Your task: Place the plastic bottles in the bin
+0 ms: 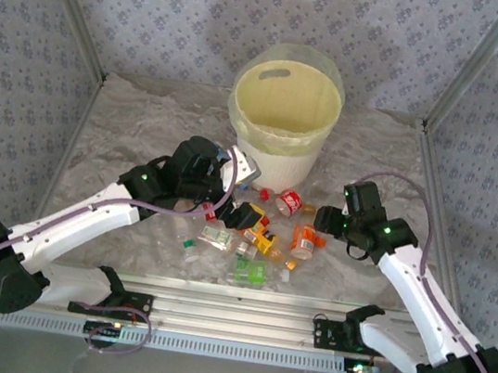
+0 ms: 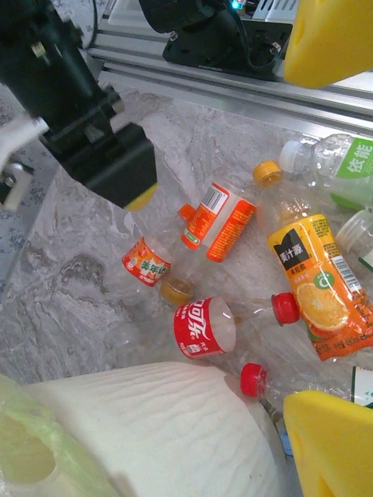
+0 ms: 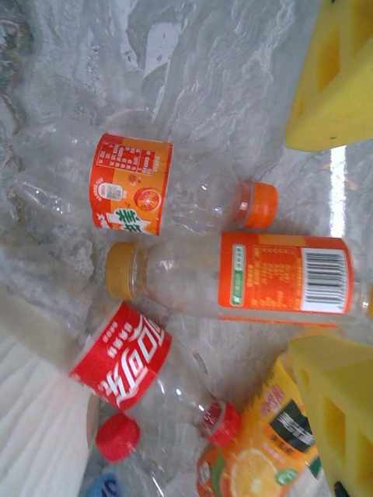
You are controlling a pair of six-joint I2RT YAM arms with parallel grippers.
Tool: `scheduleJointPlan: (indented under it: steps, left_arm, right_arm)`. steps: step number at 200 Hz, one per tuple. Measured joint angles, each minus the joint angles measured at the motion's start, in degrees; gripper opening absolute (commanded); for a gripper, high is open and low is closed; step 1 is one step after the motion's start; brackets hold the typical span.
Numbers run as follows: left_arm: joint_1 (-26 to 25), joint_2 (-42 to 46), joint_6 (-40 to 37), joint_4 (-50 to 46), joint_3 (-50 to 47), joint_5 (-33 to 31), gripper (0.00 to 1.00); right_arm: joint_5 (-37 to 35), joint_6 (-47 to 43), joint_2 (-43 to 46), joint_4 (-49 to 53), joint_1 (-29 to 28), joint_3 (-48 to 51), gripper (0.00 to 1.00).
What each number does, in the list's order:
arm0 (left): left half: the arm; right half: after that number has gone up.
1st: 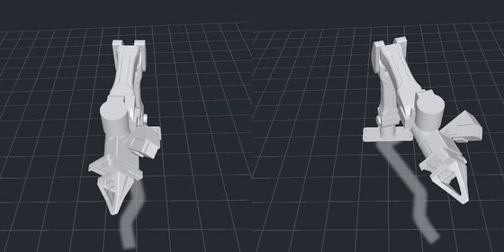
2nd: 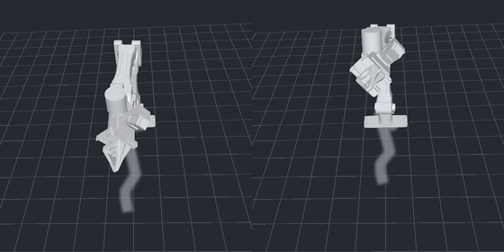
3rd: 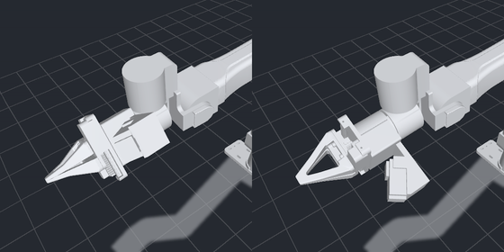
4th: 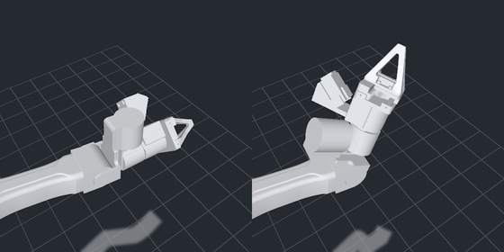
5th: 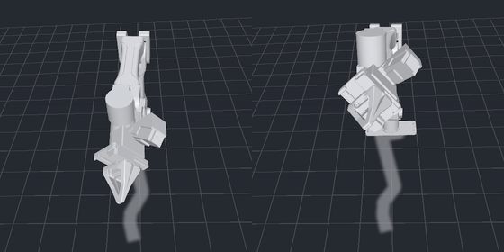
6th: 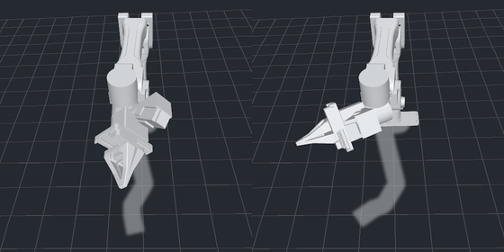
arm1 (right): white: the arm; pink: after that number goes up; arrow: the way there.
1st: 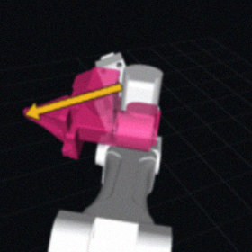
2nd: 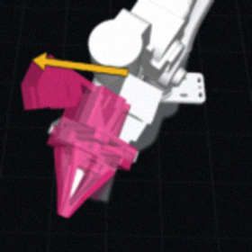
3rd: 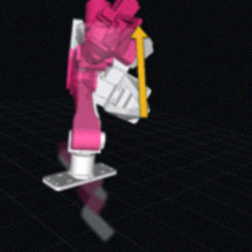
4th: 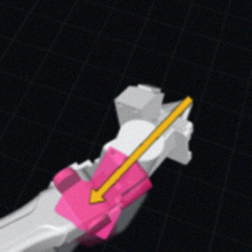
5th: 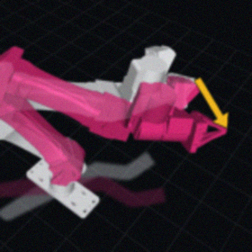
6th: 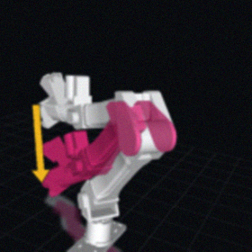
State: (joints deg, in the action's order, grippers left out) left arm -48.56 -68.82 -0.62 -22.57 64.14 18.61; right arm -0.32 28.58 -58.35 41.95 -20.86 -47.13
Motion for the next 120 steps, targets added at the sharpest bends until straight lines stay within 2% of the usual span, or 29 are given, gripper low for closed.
scheduleJointPlan:
  steps: [69,120]
  left_arm:
    - [-0.3,-0.3,0.0,0.0,0.1,-1.3,1.00]
    - [-0.3,-1.5,0.0,0.0,0.1,-1.5,0.99]
  right_arm:
    - [6.5,-0.2,-8.8,-11.5,10.4,5.2,0.72]
    - [9.7,-1.6,-15.3,-17.9,13.3,5.2,0.75]
